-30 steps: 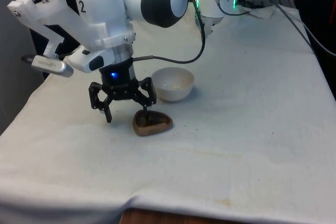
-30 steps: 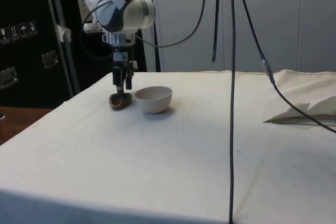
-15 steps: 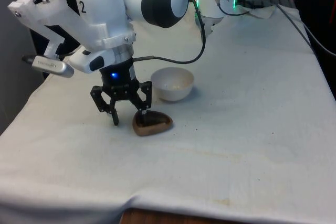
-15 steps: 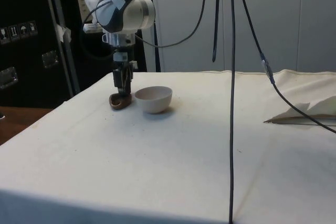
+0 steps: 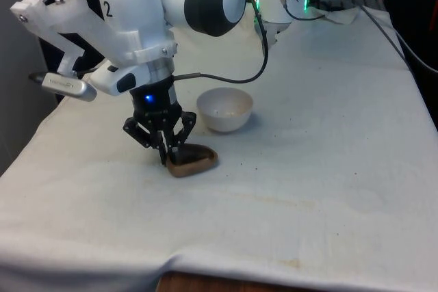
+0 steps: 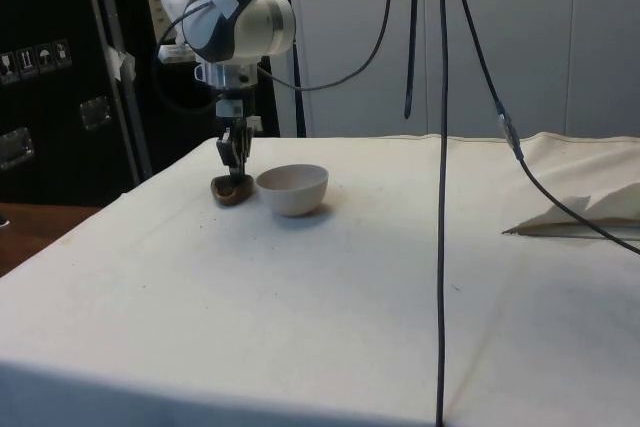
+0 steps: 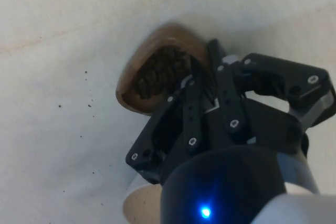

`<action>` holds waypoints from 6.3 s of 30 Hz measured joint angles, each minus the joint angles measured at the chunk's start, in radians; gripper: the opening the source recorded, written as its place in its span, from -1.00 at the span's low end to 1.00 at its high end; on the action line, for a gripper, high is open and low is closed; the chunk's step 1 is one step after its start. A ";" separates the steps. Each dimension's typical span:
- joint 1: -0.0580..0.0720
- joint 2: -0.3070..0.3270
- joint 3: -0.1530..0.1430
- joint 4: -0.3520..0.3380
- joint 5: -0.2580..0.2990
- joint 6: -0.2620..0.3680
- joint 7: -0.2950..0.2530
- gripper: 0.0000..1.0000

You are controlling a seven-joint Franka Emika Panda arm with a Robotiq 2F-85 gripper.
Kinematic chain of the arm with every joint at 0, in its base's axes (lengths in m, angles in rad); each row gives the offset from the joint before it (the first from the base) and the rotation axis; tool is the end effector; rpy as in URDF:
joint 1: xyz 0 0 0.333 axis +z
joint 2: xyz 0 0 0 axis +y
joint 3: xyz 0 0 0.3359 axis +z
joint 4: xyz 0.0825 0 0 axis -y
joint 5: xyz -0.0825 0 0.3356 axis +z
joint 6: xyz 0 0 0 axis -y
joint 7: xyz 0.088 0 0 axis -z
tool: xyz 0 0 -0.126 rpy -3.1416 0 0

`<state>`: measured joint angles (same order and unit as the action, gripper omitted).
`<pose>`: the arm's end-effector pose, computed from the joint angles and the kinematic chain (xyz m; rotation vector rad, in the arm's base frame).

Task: Pour the coffee beans from the cup into the bowl.

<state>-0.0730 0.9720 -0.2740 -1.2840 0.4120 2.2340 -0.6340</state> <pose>0.7040 -0.1788 0.1931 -3.0510 -0.2315 -0.0978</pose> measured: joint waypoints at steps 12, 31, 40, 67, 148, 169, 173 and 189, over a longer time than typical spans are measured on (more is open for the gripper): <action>0.002 -0.016 -0.002 -0.003 0.000 -0.007 0.000 -1.00; 0.016 -0.177 -0.014 -0.120 -0.004 -0.030 -0.009 -1.00; 0.020 -0.244 -0.020 -0.180 -0.008 -0.031 -0.018 -1.00; 0.032 -0.461 -0.039 -0.418 -0.009 0.020 -0.078 -1.00; 0.111 -0.706 -0.031 -0.890 -0.417 0.541 0.102 -1.00; 0.109 -0.689 -0.043 -0.890 -0.565 0.543 0.256 -1.00; 0.109 -0.682 -0.047 -0.887 -0.603 0.543 0.298 -1.00; 0.108 -0.671 -0.059 -0.880 -0.740 0.542 0.438 -1.00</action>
<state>0.0350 0.3010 -0.3330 -2.1640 -0.3280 2.7760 -0.1960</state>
